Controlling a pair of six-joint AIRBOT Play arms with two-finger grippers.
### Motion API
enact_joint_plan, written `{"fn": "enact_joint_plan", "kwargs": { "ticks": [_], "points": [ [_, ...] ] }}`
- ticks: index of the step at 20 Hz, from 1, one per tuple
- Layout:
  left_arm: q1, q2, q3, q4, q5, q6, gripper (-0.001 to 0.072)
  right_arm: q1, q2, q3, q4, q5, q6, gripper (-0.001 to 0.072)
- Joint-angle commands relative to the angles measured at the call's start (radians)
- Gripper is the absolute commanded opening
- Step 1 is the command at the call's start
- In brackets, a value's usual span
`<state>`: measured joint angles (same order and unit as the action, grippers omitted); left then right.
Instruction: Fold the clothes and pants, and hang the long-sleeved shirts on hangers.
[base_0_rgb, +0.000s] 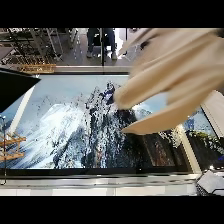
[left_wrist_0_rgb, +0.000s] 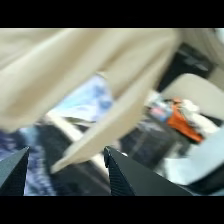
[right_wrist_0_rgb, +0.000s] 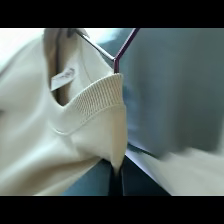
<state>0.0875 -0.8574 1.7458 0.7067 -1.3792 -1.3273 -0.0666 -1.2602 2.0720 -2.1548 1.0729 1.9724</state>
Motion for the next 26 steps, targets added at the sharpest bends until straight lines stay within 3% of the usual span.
{"fn": "enact_joint_plan", "kwargs": {
  "ticks": [1,3,5,7,12,14,17,19,20,21,22,24,26],
  "points": [
    [0.021,0.029,0.000,0.230,-0.006,0.000,0.0506,-0.286,0.079,-0.019,-0.200,0.430,0.009,0.0016],
    [0.021,0.027,0.000,0.329,-0.011,0.000,0.0506,-0.462,0.113,-0.011,-0.256,0.422,0.008,0.0016],
    [0.021,0.027,0.000,0.402,-0.015,0.000,0.0506,-0.621,0.129,0.037,-0.258,0.279,0.043,0.0016],
    [0.021,0.027,0.000,0.446,-0.030,0.000,0.0506,-0.785,0.123,0.053,-0.232,0.173,0.146,0.0016],
    [0.021,0.027,0.000,0.471,-0.058,-0.039,0.0504,-1.093,0.046,0.053,-0.196,-0.111,0.156,0.0016],
    [0.021,0.027,0.000,0.471,-0.058,-0.087,0.0504,-1.154,0.012,0.053,-0.179,-0.115,0.156,0.0016],
    [0.021,0.027,0.000,0.471,-0.058,-0.087,0.0504,-1.220,-0.002,0.000,-0.096,-0.110,0.143,0.0017],
    [0.021,0.027,0.000,0.471,-0.058,-0.087,0.0504,-1.231,0.001,-0.020,-0.039,-0.082,0.058,0.0021],
    [0.021,0.027,0.000,0.471,-0.058,-0.087,0.0504,-1.227,0.008,-0.019,-0.024,-0.081,0.044,0.0157],
    [0.021,0.027,0.000,0.471,-0.056,-0.087,0.0504,-1.216,0.022,-0.019,0.000,-0.099,0.044,0.0537],
    [0.021,0.027,0.000,0.471,-0.056,-0.086,0.0504,-1.204,0.038,-0.019,0.024,-0.137,0.044,0.0711],
    [0.021,0.027,0.000,0.472,-0.054,-0.086,0.0504,-1.152,0.091,-0.019,0.142,-0.251,0.056,0.0702],
    [0.021,0.027,0.000,0.472,-0.054,-0.074,0.0504,-1.067,0.142,-0.019,0.419,-0.442,0.060,0.0701]
  ]
}}
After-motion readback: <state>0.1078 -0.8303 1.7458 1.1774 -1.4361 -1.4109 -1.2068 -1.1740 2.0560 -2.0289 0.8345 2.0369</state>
